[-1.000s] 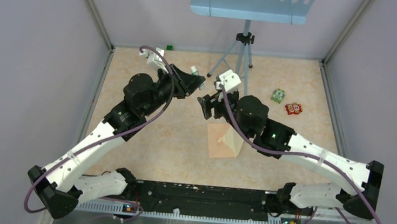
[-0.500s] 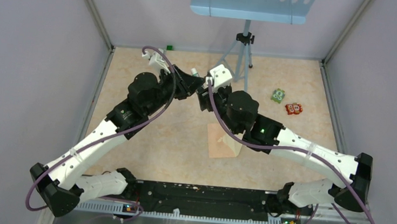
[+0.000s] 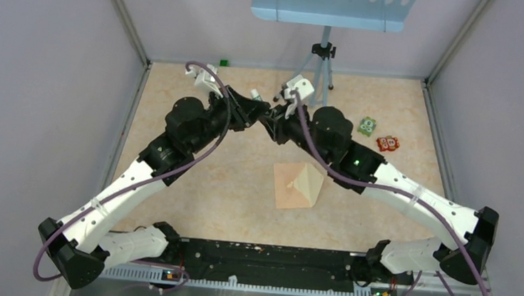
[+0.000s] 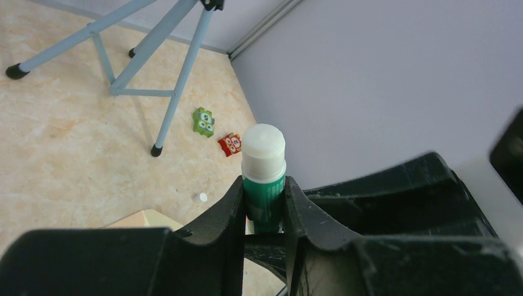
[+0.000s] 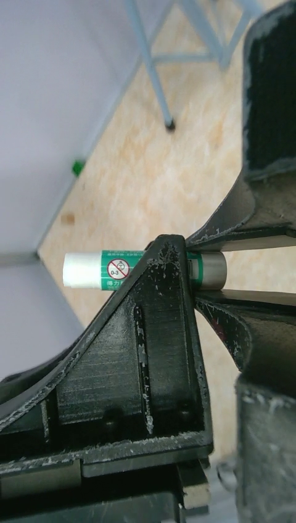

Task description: Place the letter into the envelope and seal it

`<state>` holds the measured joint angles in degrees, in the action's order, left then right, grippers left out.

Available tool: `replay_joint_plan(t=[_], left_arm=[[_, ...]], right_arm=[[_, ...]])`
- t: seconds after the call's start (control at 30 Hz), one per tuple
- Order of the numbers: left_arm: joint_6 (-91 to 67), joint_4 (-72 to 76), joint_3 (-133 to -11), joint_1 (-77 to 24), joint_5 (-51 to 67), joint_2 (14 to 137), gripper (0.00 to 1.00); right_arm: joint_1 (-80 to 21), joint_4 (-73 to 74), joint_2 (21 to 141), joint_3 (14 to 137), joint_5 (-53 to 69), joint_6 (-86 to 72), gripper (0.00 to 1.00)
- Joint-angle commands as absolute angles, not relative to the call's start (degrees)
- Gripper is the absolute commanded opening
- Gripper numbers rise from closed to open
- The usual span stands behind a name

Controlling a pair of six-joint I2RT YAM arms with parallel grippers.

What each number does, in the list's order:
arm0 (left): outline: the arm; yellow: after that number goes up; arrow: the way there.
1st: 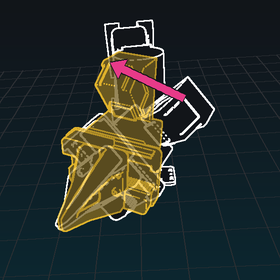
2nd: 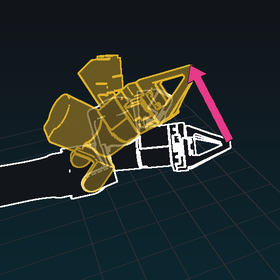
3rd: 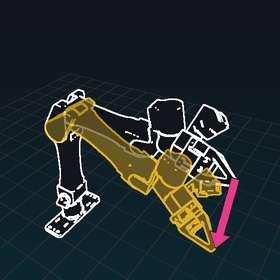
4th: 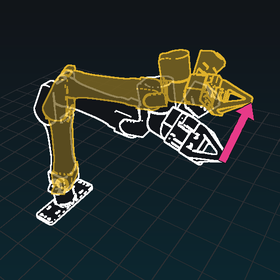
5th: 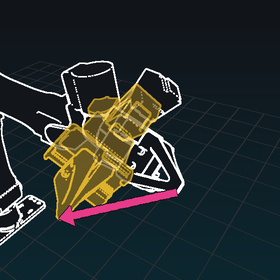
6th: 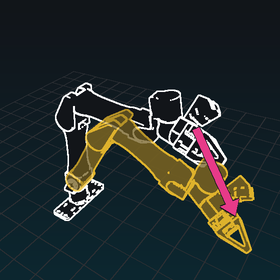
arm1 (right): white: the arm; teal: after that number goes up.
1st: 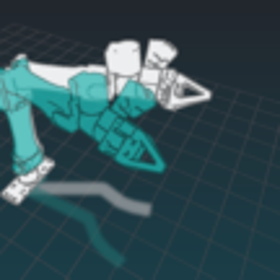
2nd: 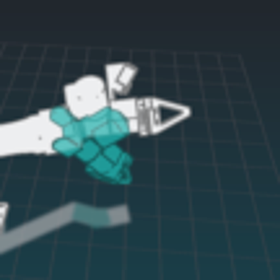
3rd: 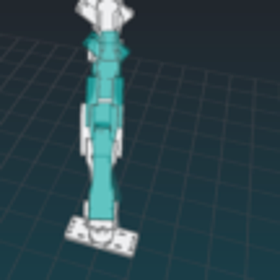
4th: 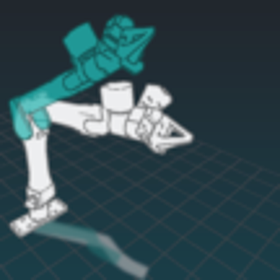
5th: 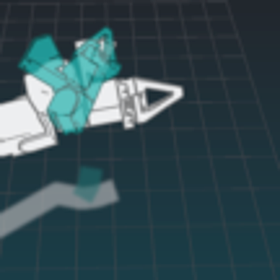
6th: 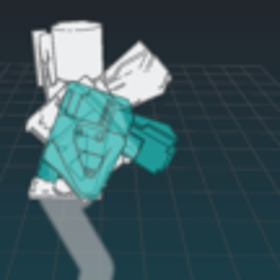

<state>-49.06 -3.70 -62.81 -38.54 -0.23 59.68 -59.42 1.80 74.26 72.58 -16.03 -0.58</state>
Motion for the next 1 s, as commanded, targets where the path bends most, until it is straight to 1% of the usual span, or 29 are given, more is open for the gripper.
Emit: replay_joint_plan(t=[0.0, 0.07, 0.13, 0.23, 0.27, 0.3, 0.4, 0.43, 0.47, 0.5, 0.57, 0.7, 0.8, 0.83, 0.97], left_arm=[[-45.72, 5.72, -60.96, -38.78, 6.74, 55.76, 0.00], [-44.72, 8.71, -59.68, -38.78, 9.03, 54.82, 0.00], [-43.85, 10.22, -59.06, -38.86, 10.68, 54.00, 0.00], [-43.17, 11.01, -58.42, -38.86, 10.98, 52.91, 0.00], [-43.06, 10.90, -58.37, -38.85, 10.68, 52.69, 0.00], [-43.18, 10.57, -58.43, -38.85, 10.33, 52.61, 0.00], [-44.53, 8.86, -59.02, -38.85, 8.68, 52.93, 0.00], [-45.49, 7.53, -59.49, -38.86, 6.93, 53.24, 0.00], [-46.65, 5.14, -60.32, -38.81, 5.26, 53.74, 0.00], [-47.90, 2.37, -61.36, -38.82, 3.18, 54.40, 0.00], [-50.25, -2.81, -63.17, -38.77, 0.71, 55.56, 0.00], [-55.99, -5.44, -64.17, -38.76, -3.25, 56.16, 0.00], [-57.89, -8.19, -66.68, -38.77, -4.03, 57.20, 0.00], [-58.25, -9.40, -67.63, -38.81, -3.91, 58.07, 0.00], [-60.29, -10.34, -68.11, -38.76, -3.85, 59.01, 0.00]], right_arm=[[-50.42, 0.42, 69.98, 73.57, 11.93, -13.77, 0.13], [-47.47, -2.90, 69.83, 73.16, 22.05, -18.11, 0.13], [-46.08, -5.02, 69.96, 72.89, 29.20, -21.26, 0.13], [-45.79, -6.35, 69.30, 72.51, 31.87, -23.24, 0.13], [-45.86, -6.23, 68.81, 72.36, 31.13, -23.24, 0.18], [-45.87, -5.87, 68.29, 72.17, 30.35, -23.08, 0.24], [-45.87, -4.53, 66.24, 71.29, 23.83, -21.09, 0.58], [-46.01, -4.33, 65.49, 70.63, 21.34, -20.57, 0.66], [-46.39, -4.39, 64.70, 69.66, 17.80, -19.81, 0.72], [-47.04, -4.51, 63.74, 68.66, 13.97, -19.02, 0.75], [-48.12, -6.35, 61.82, 65.98, 7.05, -17.55, 0.77], [-49.72, -9.67, 59.78, 62.17, 0.55, -13.98, 0.73], [-51.72, -6.45, 62.19, 64.79, -2.09, -9.80, 0.69], [-52.34, -5.43, 63.21, 65.70, -2.90, -8.63, 0.66], [-55.34, -3.91, 66.16, 68.06, -5.75, -5.37, 0.60]])
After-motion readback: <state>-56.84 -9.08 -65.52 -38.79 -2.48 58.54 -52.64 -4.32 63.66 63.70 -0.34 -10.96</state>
